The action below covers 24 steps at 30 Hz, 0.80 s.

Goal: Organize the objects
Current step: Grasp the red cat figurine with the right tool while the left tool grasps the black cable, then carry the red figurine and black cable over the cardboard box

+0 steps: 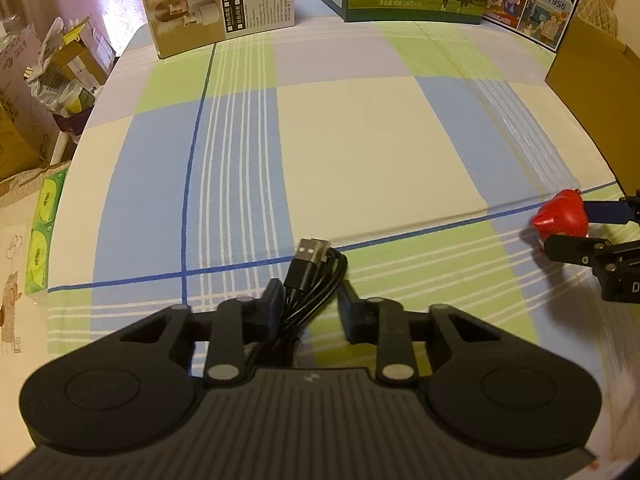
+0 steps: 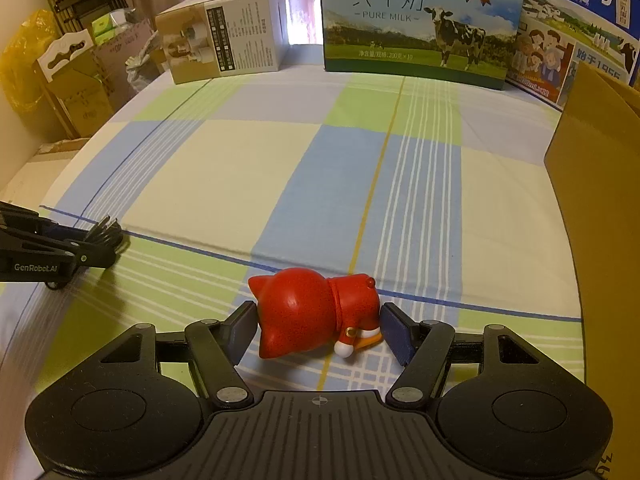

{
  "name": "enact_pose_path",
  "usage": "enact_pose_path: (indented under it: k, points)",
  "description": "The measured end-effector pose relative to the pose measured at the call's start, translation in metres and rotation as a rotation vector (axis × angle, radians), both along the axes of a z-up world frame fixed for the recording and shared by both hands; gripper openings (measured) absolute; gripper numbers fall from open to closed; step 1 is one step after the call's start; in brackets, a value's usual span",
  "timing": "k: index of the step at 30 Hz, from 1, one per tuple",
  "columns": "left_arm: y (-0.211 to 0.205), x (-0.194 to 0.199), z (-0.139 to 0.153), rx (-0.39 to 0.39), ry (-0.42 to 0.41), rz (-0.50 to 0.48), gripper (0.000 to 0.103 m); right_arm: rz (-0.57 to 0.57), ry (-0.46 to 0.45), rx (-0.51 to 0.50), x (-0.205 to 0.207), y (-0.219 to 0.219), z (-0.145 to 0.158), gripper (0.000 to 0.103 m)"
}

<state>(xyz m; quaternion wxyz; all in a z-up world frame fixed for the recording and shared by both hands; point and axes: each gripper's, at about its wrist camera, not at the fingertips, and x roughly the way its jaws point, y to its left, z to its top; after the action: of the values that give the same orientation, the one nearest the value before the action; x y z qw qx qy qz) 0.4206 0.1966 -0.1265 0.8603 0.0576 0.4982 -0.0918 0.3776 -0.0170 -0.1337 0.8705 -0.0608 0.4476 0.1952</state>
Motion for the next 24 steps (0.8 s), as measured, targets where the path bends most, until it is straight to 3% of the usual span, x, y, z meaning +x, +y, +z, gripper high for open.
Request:
enact_pose_path:
  k: [9, 24]
  points:
    - [-0.005, -0.016, 0.002, -0.018, 0.02, 0.014, 0.023, 0.004, 0.017, 0.003, -0.009, -0.004, 0.0, 0.064]
    - [-0.025, -0.074, 0.006, -0.026, 0.061, -0.022, 0.022, 0.014, 0.063, 0.031, -0.059, -0.015, 0.005, 0.064]
